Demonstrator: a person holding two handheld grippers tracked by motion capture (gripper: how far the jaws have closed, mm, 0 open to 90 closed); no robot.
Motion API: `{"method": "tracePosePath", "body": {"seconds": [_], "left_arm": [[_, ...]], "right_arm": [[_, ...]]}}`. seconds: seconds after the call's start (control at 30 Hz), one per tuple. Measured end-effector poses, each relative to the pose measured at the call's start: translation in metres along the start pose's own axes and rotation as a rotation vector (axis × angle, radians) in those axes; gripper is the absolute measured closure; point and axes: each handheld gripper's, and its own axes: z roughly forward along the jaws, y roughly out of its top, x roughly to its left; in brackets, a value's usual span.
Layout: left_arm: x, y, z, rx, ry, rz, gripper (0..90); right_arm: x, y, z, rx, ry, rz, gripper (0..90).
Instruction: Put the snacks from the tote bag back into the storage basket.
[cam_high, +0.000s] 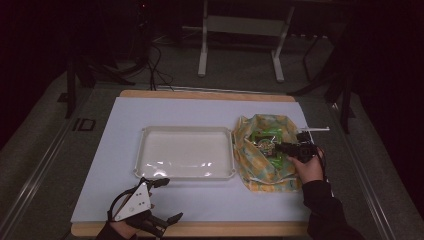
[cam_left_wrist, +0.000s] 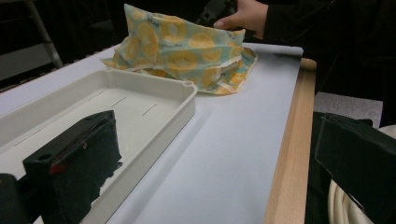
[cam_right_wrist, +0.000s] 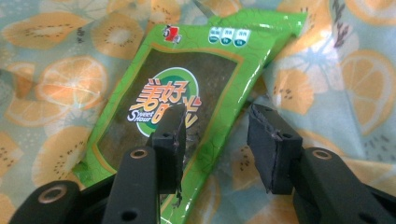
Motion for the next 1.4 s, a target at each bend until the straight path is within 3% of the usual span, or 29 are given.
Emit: {"method": "tracePosePath", "body": {"seconds": [0.2,0.47,0.6,0.8,1.0,1.17,1.4], "left_arm": [[0.0,0.0,0.0,0.0,-0.001,0.001,0.4],[0.0,0.0,0.001,0.001,-0.002,0.002,0.4],[0.0,0.0,0.001,0.002,-0.003,0.001,0.3],[0.0,0.0,0.001,0.003,-0.003,0.005,0.4],[0.0,0.0,0.001,0.001,-0.001,0.004,0.4],[0.001,0.0,0.001,0.001,-0.001,0.005,0.4],[0.001,0.0,0.001,-0.001,-0.001,0.003,0.4]], "right_arm": [[0.002,0.0,0.006,0.04,-0.007,0.051,59.6],[0.009,0.001,0.021,0.13,-0.02,0.006,68.5],[0.012,0.002,0.024,0.158,-0.019,-0.02,77.8],[0.019,0.005,0.023,0.182,-0.06,0.012,86.5],[0.02,0.006,0.016,0.139,-0.059,0.046,88.7],[0.021,0.012,0.0,0.08,-0.032,0.063,88.9],[0.018,0.014,-0.02,0.032,-0.044,0.1,88.9]]}}
